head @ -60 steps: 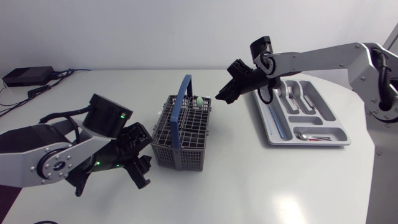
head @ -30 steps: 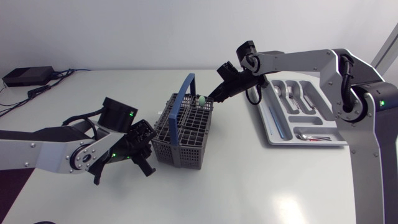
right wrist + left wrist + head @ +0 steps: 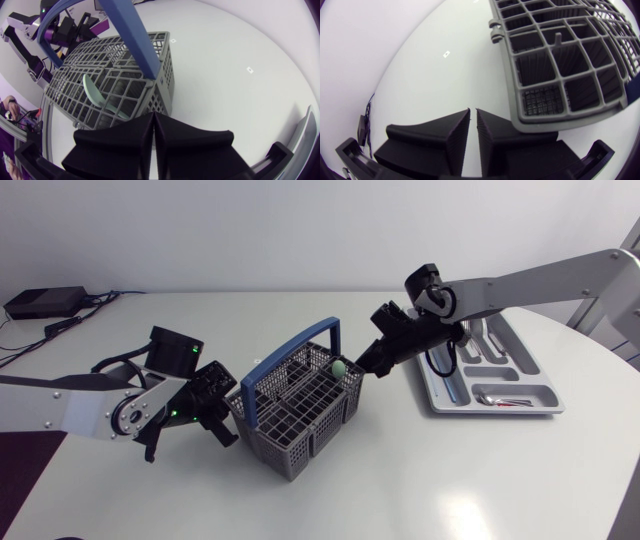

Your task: Unload the cutlery basket into the drawer organizer.

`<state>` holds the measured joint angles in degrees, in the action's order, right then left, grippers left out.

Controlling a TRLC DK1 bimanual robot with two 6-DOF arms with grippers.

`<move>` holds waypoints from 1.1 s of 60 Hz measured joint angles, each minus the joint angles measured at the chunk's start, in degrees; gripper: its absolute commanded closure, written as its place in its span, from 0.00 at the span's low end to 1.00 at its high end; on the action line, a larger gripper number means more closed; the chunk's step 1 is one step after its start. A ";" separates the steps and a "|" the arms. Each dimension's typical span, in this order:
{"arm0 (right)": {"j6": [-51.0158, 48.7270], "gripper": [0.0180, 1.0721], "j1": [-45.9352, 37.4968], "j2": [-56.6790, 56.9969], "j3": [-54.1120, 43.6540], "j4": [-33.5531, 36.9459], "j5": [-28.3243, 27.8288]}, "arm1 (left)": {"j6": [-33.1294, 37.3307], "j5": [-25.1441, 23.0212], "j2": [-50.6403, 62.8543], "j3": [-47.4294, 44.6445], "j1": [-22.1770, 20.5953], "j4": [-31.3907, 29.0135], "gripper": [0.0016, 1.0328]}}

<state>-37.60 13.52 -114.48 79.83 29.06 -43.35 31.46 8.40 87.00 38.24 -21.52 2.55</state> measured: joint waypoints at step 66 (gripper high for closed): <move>3.32 0.71 -2.67 24.11 -23.19 -11.21 8.92 | 0.50 -5.22 8.79 17.05 10.32 1.55 0.81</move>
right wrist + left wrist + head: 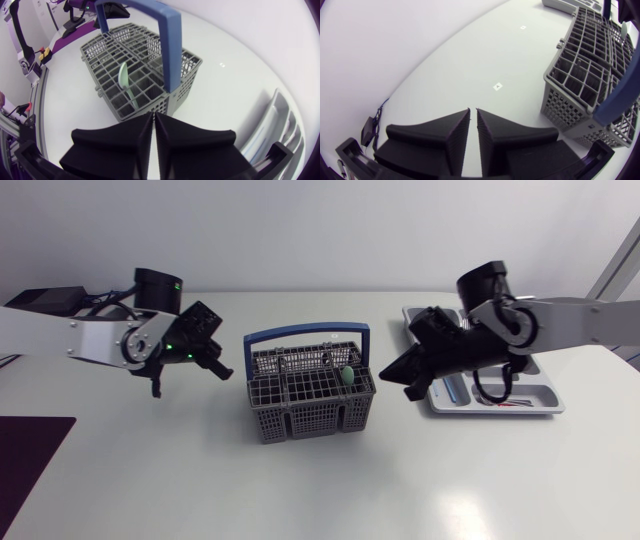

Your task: Unload the cutlery basket into the drawer organizer.

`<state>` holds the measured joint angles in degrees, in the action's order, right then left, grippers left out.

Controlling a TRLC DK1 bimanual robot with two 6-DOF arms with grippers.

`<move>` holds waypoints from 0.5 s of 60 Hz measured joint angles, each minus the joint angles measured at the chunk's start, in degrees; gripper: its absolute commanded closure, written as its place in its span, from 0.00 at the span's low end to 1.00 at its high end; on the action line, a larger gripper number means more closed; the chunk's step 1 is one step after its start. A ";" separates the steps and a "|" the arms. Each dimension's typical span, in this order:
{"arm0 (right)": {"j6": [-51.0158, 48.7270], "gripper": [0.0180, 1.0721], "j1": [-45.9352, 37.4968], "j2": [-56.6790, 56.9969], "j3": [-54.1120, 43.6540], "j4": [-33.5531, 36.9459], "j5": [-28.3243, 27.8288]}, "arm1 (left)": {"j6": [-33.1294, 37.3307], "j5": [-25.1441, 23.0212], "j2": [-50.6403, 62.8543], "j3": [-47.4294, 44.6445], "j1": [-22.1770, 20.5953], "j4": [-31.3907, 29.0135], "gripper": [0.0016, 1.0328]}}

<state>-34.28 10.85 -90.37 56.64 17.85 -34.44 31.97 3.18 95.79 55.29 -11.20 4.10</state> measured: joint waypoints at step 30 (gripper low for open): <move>8.39 0.49 7.61 12.50 -3.34 2.10 6.29 | -0.87 -3.34 -30.25 -8.55 -7.98 -17.11 0.81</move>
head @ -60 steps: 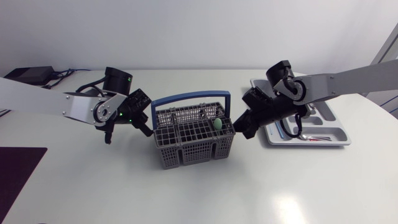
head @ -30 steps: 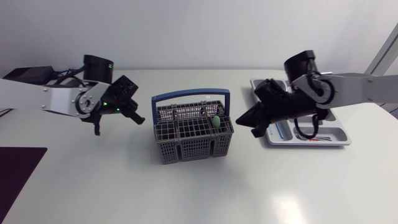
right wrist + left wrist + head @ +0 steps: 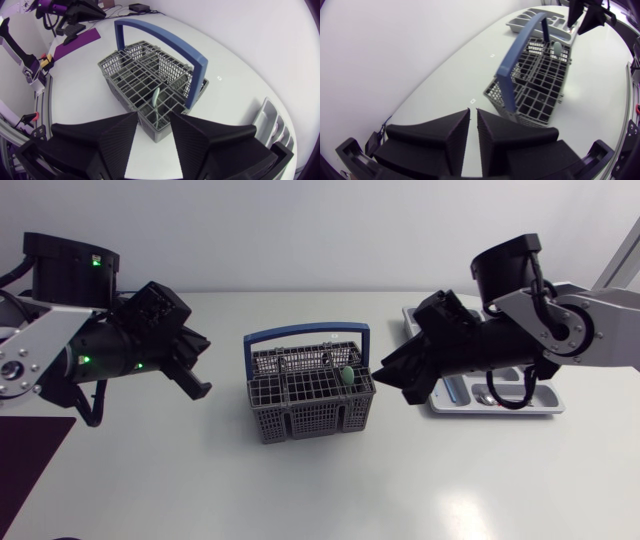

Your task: Unload the cutlery basket into the drawer organizer.

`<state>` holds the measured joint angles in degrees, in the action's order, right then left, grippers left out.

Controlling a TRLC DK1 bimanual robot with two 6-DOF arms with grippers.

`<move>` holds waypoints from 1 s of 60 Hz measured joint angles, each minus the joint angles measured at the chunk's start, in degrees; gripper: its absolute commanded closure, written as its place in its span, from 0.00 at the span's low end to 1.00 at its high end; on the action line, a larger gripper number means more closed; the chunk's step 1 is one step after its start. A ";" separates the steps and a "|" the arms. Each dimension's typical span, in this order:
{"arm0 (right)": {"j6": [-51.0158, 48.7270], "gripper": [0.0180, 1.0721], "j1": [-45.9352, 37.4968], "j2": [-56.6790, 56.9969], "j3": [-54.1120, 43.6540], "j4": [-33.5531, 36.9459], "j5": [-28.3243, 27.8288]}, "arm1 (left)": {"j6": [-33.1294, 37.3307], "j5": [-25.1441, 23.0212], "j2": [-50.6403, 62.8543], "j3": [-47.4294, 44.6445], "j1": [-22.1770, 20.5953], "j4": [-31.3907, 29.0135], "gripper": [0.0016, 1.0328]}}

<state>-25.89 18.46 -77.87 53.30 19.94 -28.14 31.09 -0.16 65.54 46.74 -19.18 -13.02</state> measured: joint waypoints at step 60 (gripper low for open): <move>12.48 0.95 9.68 -12.85 10.14 2.38 13.88 | -1.51 1.11 -1.86 -2.08 -8.39 -1.68 0.82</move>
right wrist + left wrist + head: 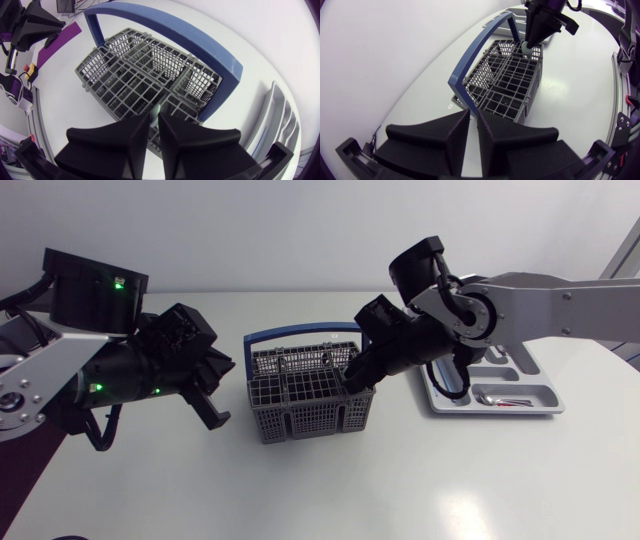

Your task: Unload the cutlery basket into the drawer organizer.

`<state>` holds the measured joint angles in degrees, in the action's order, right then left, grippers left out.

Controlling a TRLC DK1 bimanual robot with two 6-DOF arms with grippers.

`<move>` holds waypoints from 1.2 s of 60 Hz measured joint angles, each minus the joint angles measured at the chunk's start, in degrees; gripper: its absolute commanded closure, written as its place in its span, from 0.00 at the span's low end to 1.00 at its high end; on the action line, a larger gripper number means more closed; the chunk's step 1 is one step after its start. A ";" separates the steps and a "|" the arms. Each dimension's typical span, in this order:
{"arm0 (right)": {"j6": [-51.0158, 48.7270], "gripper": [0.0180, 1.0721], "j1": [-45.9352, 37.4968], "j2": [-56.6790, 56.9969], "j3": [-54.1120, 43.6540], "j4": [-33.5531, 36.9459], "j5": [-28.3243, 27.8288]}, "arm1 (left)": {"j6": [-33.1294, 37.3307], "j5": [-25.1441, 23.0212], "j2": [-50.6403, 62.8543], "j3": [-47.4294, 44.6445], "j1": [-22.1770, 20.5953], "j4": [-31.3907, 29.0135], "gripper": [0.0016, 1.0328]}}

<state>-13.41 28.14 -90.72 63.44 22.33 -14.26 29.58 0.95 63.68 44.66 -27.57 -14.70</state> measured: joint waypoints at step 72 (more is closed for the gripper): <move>5.77 0.95 -2.93 21.92 -2.51 0.07 -10.75 | -0.09 2.58 -0.92 -0.07 -2.25 -0.39 0.82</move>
<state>-7.64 25.21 -68.79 60.93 22.39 -25.02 29.50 3.53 62.76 44.60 -29.82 -15.09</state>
